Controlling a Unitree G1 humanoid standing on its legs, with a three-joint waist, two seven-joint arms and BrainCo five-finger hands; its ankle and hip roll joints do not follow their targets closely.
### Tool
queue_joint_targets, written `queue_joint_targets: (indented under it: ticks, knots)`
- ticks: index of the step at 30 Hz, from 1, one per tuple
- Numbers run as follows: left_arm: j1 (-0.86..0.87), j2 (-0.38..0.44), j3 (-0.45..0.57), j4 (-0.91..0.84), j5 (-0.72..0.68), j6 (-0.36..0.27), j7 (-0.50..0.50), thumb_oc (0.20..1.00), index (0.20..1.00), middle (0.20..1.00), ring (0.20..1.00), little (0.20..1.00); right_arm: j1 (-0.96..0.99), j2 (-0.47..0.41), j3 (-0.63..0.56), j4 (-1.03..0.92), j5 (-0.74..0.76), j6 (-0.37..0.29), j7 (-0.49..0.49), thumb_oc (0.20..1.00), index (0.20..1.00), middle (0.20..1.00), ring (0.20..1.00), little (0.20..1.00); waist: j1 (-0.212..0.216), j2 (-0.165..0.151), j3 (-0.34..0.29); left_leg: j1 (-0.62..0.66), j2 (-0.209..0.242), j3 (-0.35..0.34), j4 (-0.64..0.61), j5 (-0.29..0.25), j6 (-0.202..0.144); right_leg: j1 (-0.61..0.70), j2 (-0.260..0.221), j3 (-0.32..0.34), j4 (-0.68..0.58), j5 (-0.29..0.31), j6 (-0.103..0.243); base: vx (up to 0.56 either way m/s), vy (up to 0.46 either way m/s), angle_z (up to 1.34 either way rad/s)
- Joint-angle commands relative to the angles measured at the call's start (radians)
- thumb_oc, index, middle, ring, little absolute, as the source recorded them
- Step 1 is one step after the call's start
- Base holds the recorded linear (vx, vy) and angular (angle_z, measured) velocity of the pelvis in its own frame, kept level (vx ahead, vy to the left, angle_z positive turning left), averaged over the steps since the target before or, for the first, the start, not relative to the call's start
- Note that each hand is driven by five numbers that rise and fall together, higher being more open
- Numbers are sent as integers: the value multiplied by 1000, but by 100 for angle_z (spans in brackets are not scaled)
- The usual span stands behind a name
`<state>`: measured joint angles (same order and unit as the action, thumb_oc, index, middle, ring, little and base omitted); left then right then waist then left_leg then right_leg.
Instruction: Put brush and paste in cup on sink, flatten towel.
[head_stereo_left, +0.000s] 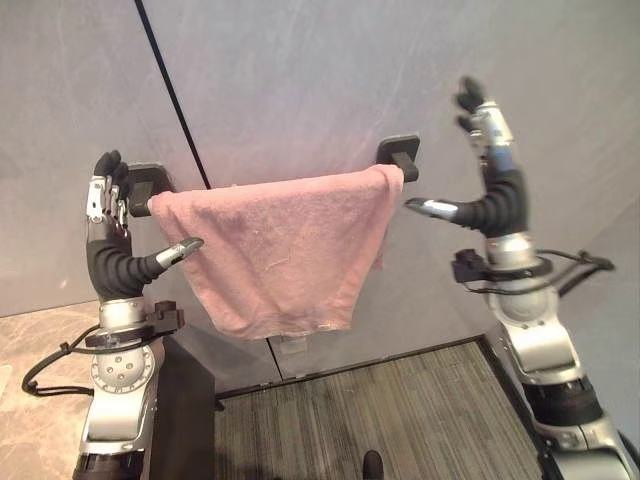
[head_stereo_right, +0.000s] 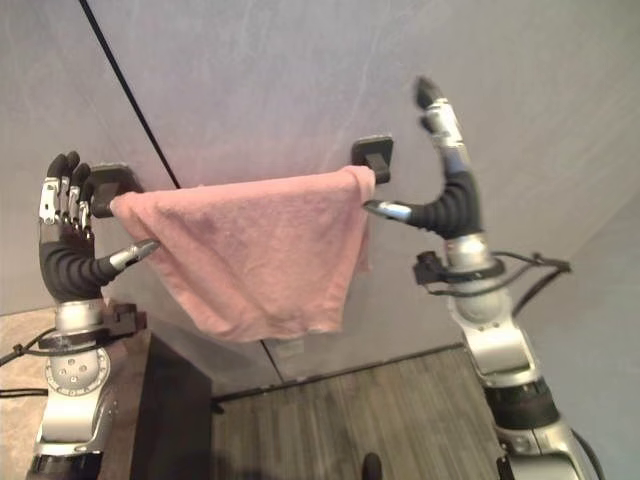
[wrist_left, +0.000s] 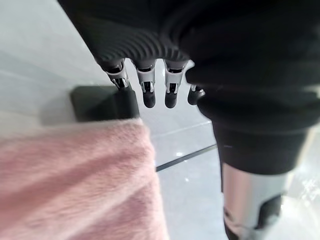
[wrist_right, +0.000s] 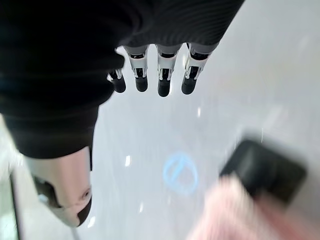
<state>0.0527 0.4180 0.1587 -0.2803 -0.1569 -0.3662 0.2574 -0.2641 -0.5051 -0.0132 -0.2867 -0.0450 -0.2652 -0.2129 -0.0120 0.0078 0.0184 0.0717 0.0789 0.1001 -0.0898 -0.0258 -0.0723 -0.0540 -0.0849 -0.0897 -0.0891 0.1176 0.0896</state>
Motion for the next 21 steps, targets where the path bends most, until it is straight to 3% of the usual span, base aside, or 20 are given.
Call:
queue_joint_targets:
  ticks: [1,8,12,17,21]
  knots:
    - [39,25,54,-23,-12,-44,7,1000,1000,1000,1000,1000,73,43,-79,-54,39,-55,-24,1000,1000,1000,1000,1000,-1,-37,-47,-11,29,11,3,6,-1,67,-97,22,2,-59,89,-21,8,-5]
    - [166,-60,116,59,-30,-26,8,1000,1000,1000,1000,1000,305,115,-150,21,180,-53,35,1000,1000,1000,1000,1000,-13,-38,-41,-20,33,18,3,14,-3,50,-97,26,2,-52,92,-25,3,-3]
    - [202,-81,114,162,-43,-16,3,1000,1000,1000,1000,1000,389,104,-114,143,245,-22,102,1000,1000,1000,1000,1000,-15,-42,-34,-23,36,24,3,21,-6,41,-95,30,2,-49,90,-39,-8,-5]
    - [192,-92,20,386,-139,31,-74,1000,1000,1000,1000,1000,409,91,-21,403,268,39,144,1000,1000,1000,1000,1000,-19,-41,-17,-28,41,18,3,34,-13,47,-92,24,2,-47,84,-12,-7,-3]
    - [149,-71,-127,584,-72,82,-117,1000,1000,1000,1000,1000,334,92,111,766,190,92,139,1000,1000,1000,1000,1000,-22,-36,-10,-33,44,8,3,43,-18,51,-91,17,2,-46,82,-25,-11,1]
